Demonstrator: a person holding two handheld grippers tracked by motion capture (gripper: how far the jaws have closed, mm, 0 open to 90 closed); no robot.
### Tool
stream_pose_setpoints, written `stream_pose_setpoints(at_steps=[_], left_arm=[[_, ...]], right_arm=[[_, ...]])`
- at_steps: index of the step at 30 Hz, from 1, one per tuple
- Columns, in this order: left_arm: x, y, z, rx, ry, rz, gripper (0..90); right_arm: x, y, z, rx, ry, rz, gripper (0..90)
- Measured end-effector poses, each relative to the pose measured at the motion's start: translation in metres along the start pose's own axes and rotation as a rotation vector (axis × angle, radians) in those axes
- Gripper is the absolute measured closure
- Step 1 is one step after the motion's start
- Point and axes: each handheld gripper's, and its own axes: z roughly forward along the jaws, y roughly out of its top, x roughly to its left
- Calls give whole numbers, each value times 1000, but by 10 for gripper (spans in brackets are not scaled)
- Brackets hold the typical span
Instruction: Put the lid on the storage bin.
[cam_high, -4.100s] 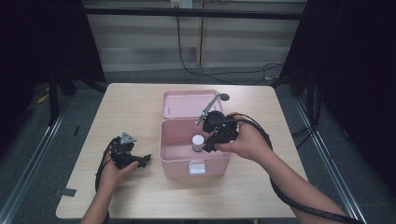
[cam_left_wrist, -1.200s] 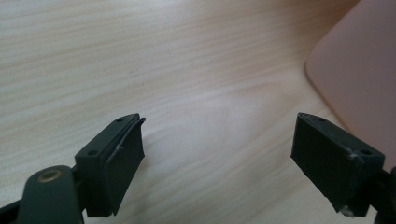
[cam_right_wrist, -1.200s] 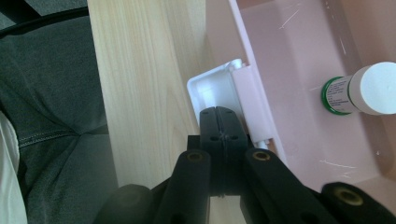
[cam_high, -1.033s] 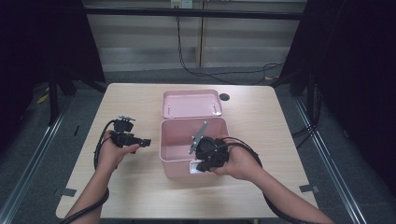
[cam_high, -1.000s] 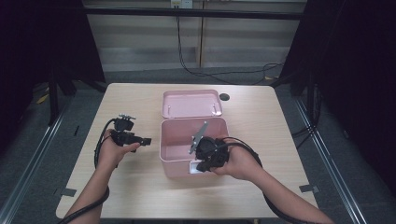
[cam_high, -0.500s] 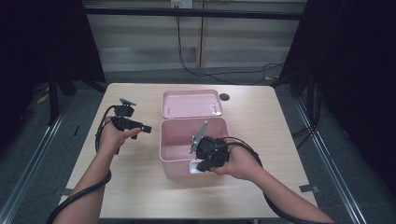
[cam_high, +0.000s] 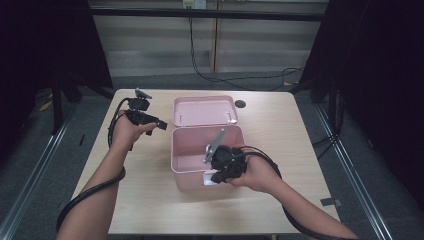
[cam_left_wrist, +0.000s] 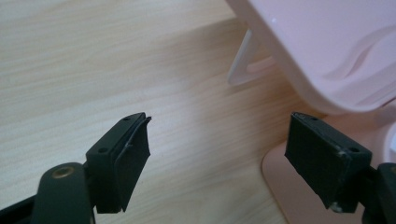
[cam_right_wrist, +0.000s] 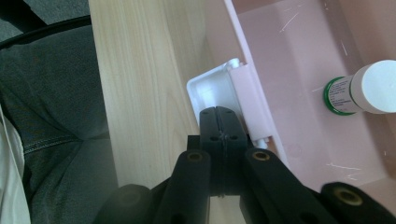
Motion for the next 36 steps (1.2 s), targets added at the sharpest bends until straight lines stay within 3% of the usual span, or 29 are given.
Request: stream_pose_setpoints(at_steps=[10, 16, 27, 36], left_arm=[[-6, 20, 1, -37, 19, 2, 212], [-10, 33, 5, -55, 13, -22, 215], [-17, 53, 18, -55, 16, -24, 246], [-22, 65, 33, -54, 40, -64, 297]], right_arm=[[-1, -1, 0, -6, 1, 8, 900], [-2, -2, 0, -9, 5, 3, 900], [-3, -2, 0, -12, 12, 3, 900], [-3, -1, 0, -8, 11, -7, 900]])
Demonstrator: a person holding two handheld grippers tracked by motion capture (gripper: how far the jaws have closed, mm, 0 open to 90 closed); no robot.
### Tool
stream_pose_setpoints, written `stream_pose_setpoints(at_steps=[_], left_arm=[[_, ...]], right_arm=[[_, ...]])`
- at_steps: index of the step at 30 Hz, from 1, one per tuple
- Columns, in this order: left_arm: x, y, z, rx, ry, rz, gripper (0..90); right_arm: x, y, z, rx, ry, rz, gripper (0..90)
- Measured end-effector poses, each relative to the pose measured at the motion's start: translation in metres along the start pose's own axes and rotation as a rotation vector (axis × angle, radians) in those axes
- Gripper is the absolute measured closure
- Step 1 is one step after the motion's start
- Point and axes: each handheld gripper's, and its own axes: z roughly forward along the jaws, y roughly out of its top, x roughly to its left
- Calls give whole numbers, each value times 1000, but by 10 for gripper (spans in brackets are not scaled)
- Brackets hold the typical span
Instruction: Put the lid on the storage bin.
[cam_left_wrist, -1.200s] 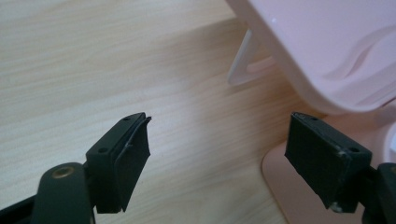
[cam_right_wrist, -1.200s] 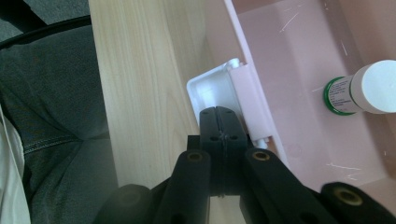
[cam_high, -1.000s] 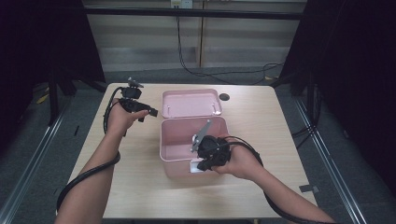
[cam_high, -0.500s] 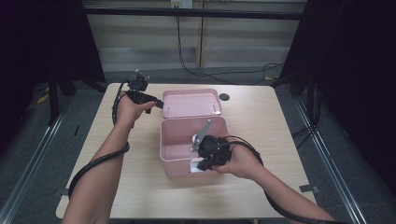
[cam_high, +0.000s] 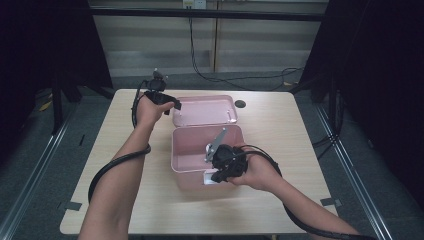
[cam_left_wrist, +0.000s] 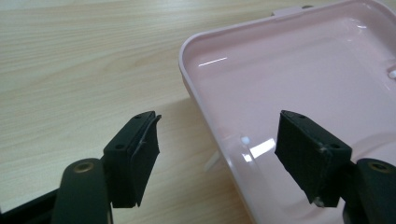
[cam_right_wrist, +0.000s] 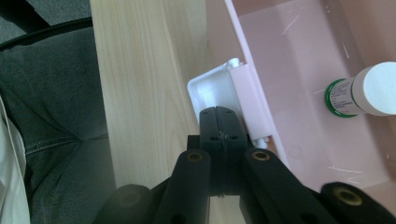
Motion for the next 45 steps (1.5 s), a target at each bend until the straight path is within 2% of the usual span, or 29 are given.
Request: stream_pose_setpoints(at_steps=[6, 15, 23, 25, 28, 29, 31, 36, 45], left_arm=[[-5, 3, 12, 17, 9, -8, 360], [-6, 5, 23, 30, 10, -48, 513], [-4, 5, 28, 43, 29, -76, 650], [-4, 5, 26, 47, 45, -69, 707], [-1, 7, 22, 52, 25, -92, 785], [-1, 7, 22, 51, 20, -103, 787], [0, 8, 20, 61, 16, -100, 791], [-1, 9, 19, 62, 15, -123, 803], [-4, 12, 9, 44, 26, -128, 818]], right_arm=[[0, 0, 0, 0, 1, 3, 900], [-1, 0, 0, -3, 1, 2, 900], [-1, 1, 1, -4, 1, 1, 900], [0, 1, 1, 2, 0, 9, 900], [0, 2, 1, 2, 0, 15, 900], [0, 2, 1, 3, 0, 13, 900], [-2, 2, 1, 4, 3, -3, 900], [-1, 2, 1, 5, 0, 2, 900], [-1, 3, 2, 7, -2, 7, 900]])
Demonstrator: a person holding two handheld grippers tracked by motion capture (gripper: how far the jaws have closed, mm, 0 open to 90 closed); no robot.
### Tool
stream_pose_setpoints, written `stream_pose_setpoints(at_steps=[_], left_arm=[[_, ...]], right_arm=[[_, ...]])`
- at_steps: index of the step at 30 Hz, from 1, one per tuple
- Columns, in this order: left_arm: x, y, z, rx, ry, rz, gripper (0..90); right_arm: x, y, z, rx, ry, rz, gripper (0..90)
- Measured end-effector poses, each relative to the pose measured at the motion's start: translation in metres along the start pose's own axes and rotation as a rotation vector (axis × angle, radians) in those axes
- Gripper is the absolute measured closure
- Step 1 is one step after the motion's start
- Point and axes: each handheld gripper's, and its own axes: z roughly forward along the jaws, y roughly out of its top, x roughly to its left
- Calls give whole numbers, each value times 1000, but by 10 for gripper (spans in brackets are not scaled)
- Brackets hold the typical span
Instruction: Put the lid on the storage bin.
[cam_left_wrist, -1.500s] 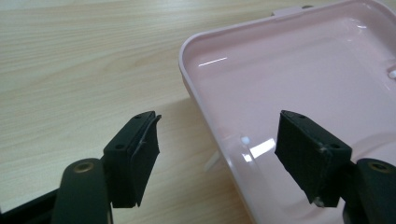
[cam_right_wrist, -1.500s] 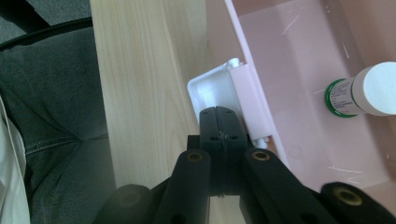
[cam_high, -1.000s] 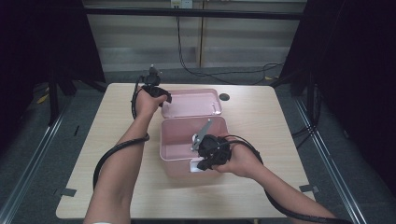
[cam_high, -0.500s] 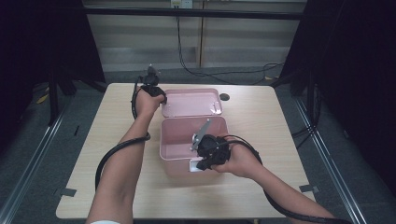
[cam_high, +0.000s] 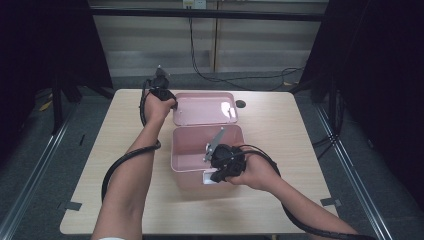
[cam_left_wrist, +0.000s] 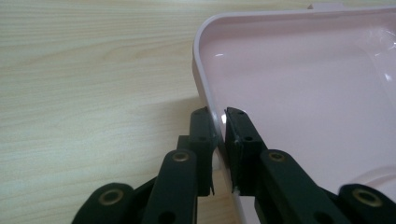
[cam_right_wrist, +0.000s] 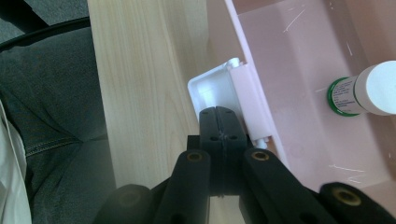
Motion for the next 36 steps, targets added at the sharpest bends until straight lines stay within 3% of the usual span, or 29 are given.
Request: stream_pose_setpoints(at_steps=[19, 36], left_arm=[[-5, 4, -27, -47, -5, 0, 845], [-5, 10, -54, -25, -11, 25, 859]], right_arm=[[0, 3, 1, 9, -8, 13, 900], [1, 10, 3, 25, -25, 27, 900]])
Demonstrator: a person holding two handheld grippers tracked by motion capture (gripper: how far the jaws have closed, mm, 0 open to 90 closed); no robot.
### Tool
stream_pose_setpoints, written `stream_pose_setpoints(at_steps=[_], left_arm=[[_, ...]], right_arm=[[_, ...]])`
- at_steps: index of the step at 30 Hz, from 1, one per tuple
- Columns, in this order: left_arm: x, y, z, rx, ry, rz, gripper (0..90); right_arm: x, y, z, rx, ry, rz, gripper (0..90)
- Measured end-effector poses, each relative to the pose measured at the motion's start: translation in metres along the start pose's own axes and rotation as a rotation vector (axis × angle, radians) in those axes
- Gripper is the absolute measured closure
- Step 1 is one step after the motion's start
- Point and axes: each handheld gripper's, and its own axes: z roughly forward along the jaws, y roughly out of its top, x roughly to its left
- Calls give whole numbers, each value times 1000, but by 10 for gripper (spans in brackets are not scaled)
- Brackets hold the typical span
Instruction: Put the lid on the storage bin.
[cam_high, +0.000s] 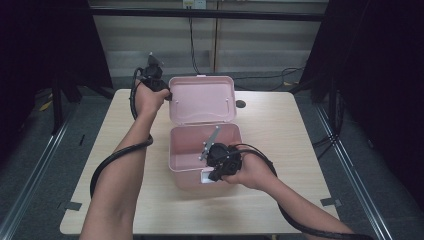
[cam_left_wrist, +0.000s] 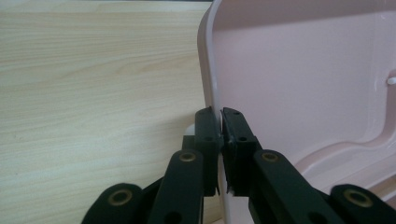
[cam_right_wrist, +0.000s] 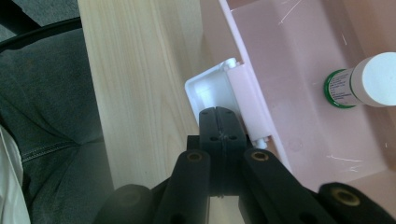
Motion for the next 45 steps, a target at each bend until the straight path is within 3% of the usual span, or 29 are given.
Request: stream_pose_setpoints(at_steps=[14, 31, 45], left_arm=[[-5, 2, -16, 12, -3, 28, 867], [-13, 1, -33, -7, 1, 64, 876], [-18, 2, -45, 27, 16, 120, 878]], right_arm=[[0, 6, 0, 25, -3, 35, 900], [-3, 13, 3, 23, -8, 61, 900], [-5, 17, 4, 22, -10, 77, 900]])
